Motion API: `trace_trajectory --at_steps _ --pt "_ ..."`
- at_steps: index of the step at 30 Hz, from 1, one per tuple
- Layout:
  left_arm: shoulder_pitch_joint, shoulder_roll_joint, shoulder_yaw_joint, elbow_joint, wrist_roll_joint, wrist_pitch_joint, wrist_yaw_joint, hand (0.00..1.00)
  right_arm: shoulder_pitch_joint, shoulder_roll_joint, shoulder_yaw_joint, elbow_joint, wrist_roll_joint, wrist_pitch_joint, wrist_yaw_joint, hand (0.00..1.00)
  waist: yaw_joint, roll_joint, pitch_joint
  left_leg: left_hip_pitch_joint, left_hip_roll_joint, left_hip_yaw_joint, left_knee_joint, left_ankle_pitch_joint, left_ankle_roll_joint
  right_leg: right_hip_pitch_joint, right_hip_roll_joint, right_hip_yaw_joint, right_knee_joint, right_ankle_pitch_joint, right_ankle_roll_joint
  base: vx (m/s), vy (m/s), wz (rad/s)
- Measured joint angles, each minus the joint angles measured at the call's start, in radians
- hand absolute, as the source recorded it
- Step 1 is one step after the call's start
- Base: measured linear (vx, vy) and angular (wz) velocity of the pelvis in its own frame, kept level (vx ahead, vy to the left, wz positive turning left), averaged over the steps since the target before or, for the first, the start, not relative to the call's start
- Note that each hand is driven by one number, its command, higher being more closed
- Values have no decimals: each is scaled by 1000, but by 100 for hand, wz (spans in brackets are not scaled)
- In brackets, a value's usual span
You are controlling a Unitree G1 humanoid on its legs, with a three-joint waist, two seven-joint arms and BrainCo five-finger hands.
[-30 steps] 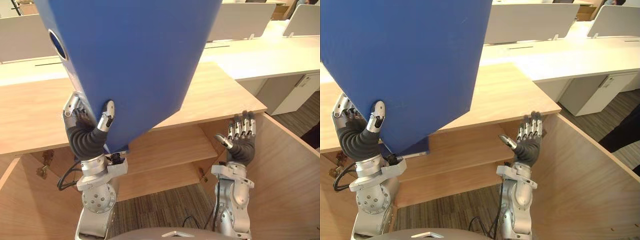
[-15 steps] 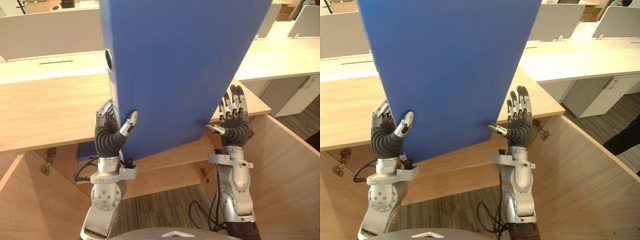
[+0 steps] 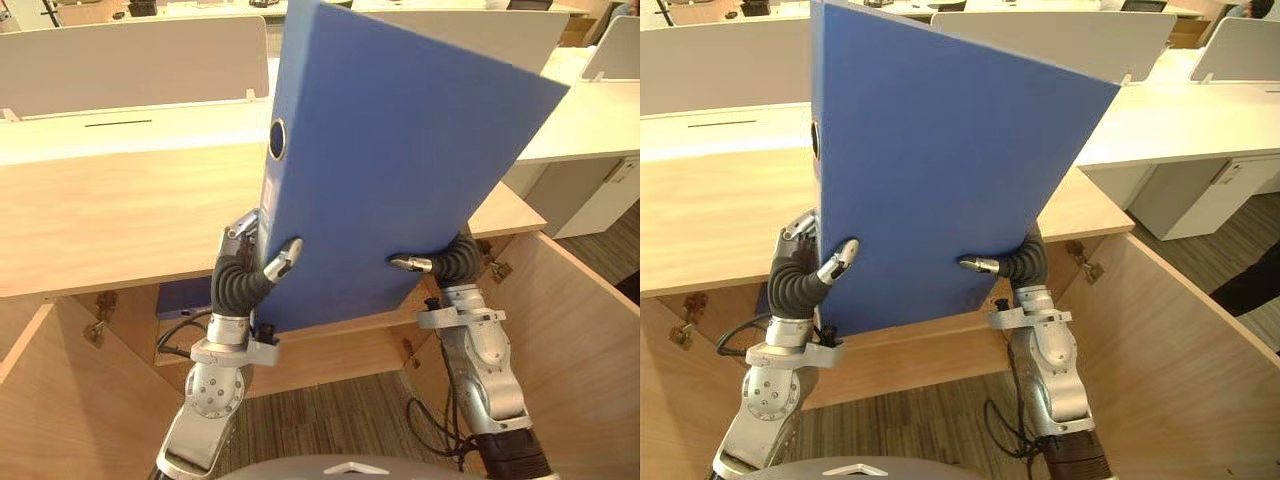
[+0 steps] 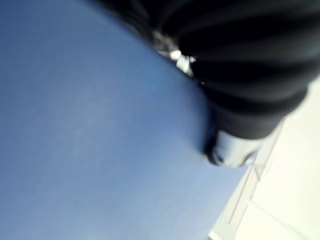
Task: Walk over to the cabinet, pick up the folder, carry it to the office cabinet, place the folder inside the office cabinet, then close the office cabinet door
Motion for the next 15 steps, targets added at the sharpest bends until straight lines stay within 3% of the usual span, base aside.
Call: trace_trajectory --at_steps 4,5,15 --pt "-3 11 13 4 1 -4 -1 100 0 -30 2 12 11 20 32 100 -2 -5 -10 -13 0 -3 0 5 1 -12 0 -2 1 2 1 -2 -3 1" --pt "-5 11 21 4 1 -8 -1 0 0 -30 4 12 11 20 42 100 -2 -6 -11 -13 0 -3 0 5 2 -11 0 -2 2 2 1 0 0 0" --pt "-3 -4 97 26 24 -13 0 0 0 38 23 10 -21 18 58 100 2 -9 -13 -19 -1 -6 -1 14 3 -20 -2 -8 5 1 1 0 0 0"
